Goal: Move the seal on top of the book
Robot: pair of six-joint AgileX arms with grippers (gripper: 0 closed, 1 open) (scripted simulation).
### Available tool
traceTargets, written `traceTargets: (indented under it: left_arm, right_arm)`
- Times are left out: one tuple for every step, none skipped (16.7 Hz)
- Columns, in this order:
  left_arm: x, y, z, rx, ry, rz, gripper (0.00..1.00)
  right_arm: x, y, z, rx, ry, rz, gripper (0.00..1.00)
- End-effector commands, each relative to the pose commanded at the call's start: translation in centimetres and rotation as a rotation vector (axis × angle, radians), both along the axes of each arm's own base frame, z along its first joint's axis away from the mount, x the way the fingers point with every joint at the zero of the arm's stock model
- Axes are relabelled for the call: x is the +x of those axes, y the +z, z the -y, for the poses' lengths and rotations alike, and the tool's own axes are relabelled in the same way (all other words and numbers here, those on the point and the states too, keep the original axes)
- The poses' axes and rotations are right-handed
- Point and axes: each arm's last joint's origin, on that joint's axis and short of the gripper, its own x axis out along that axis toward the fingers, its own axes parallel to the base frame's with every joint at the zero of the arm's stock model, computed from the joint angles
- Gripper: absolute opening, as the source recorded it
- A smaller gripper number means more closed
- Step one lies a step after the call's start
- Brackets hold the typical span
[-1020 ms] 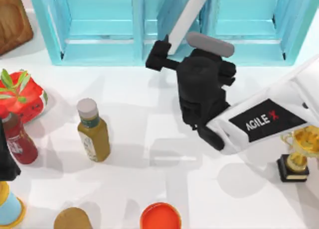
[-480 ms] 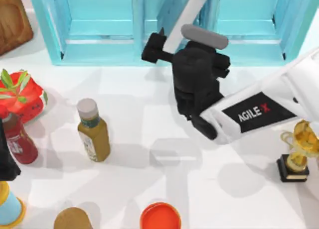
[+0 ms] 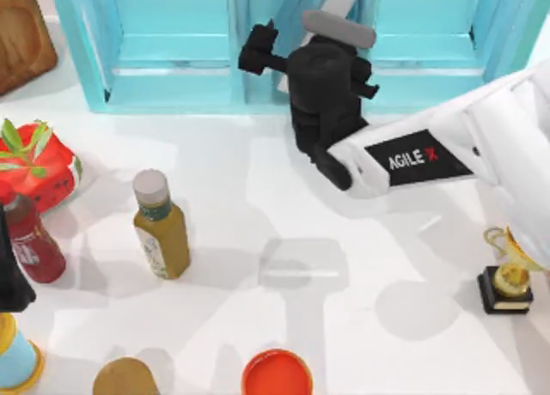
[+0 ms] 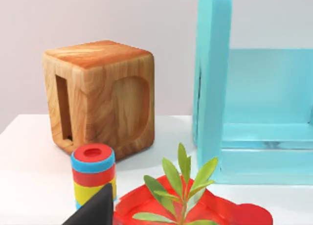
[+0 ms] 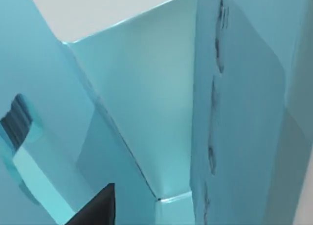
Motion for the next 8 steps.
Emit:
traceTargets:
  left_arm:
    - [0.0, 0.0, 0.0, 0.0, 0.0, 0.0, 1.0]
    - [0.0, 0.0, 0.0, 0.0, 0.0, 0.0, 1.0]
    - [0.0, 0.0, 0.0, 0.0, 0.0, 0.0, 1.0]
    - [0.0, 0.0, 0.0, 0.0, 0.0, 0.0, 1.0]
    - [0.0, 0.0, 0.0, 0.0, 0.0, 0.0, 1.0]
    - [0.0, 0.0, 0.0, 0.0, 0.0, 0.0, 1.0]
    - [0.0, 0.0, 0.0, 0.0, 0.0, 0.0, 1.0]
    - [0.0, 0.0, 0.0, 0.0, 0.0, 0.0, 1.0]
  right_arm:
    - [0.34, -0.06, 0.07, -0.001, 0.0, -0.001, 1.0]
    - [0.46, -0.08, 0.1, -0.001, 0.0, -0.001, 1.0]
    - [0.46, -0.08, 0.1, -0.001, 0.0, -0.001, 1.0]
    - [0.46, -0.08, 0.1, -0.001, 0.0, -0.001, 1.0]
    - [0.46, -0.08, 0.1, -0.001, 0.0, -0.001, 1.0]
    - [0.46, -0.08, 0.1, -0.001, 0.0, -0.001, 0.92]
    - [0.46, -0.08, 0.1, -0.001, 0.0, -0.001, 0.85]
    - [0.46, -0.08, 0.1, -0.001, 0.0, -0.001, 0.77]
